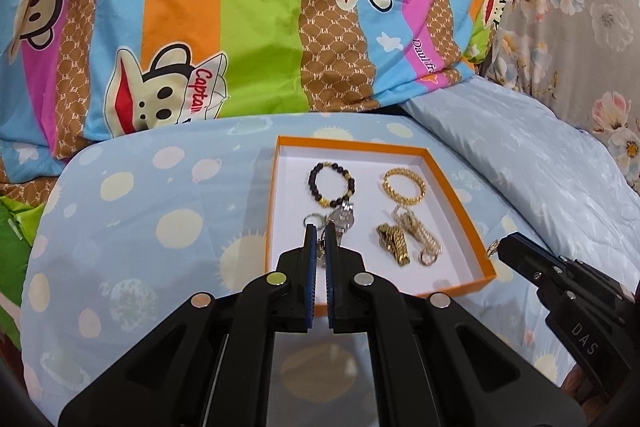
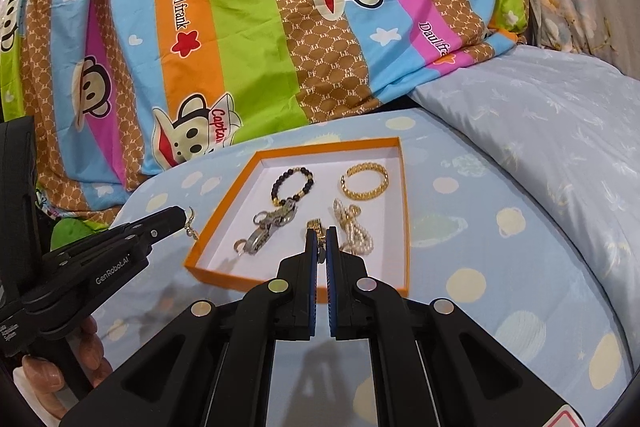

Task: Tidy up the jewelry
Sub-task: 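Lower both earrings into the orange box and open both tools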

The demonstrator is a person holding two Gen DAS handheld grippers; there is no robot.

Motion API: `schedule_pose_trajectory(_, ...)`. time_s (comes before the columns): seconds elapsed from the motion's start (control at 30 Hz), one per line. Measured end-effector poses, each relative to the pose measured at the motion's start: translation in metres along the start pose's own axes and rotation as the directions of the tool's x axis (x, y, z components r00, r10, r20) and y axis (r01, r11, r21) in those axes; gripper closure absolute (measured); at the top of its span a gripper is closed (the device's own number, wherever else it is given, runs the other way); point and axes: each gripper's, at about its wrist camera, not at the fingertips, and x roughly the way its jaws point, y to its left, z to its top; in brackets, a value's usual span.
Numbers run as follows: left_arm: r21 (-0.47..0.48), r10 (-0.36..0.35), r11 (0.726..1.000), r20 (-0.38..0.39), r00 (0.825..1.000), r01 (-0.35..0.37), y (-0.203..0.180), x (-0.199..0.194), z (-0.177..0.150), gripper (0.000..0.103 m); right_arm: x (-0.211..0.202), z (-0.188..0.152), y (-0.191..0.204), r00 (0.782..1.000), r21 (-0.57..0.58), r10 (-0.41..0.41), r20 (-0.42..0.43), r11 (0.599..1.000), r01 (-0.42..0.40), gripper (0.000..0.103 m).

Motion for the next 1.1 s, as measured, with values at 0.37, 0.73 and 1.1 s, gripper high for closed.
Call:
schedule_pose_trajectory(0.37,-0.007,0.018,1.0,0.03,0.999,-0.018,-0.004,0.044,0.038,0.1,0.053,0.035,0.003,1.0,-0.023,0.0,0.013,1.0,0.0,0.099)
schedule_pose_trajectory(0.73,-0.005,0.044,0.999,-0.002,0.999,-0.044,-0.002,0.094,0.051,0.1,0.106,0.049,-0.003,1.0,0.008,0.001,-0.017,1.0,-0.001,0.099)
schedule_pose_trajectory(1.1,-0.003,0.051,0.999,-0.011,0.999,-0.051,-0.001,0.1,0.049,0.1,0.113,0.044,-0.006,0.999,0.012,0.001,-0.037,1.0,0.0,0.099)
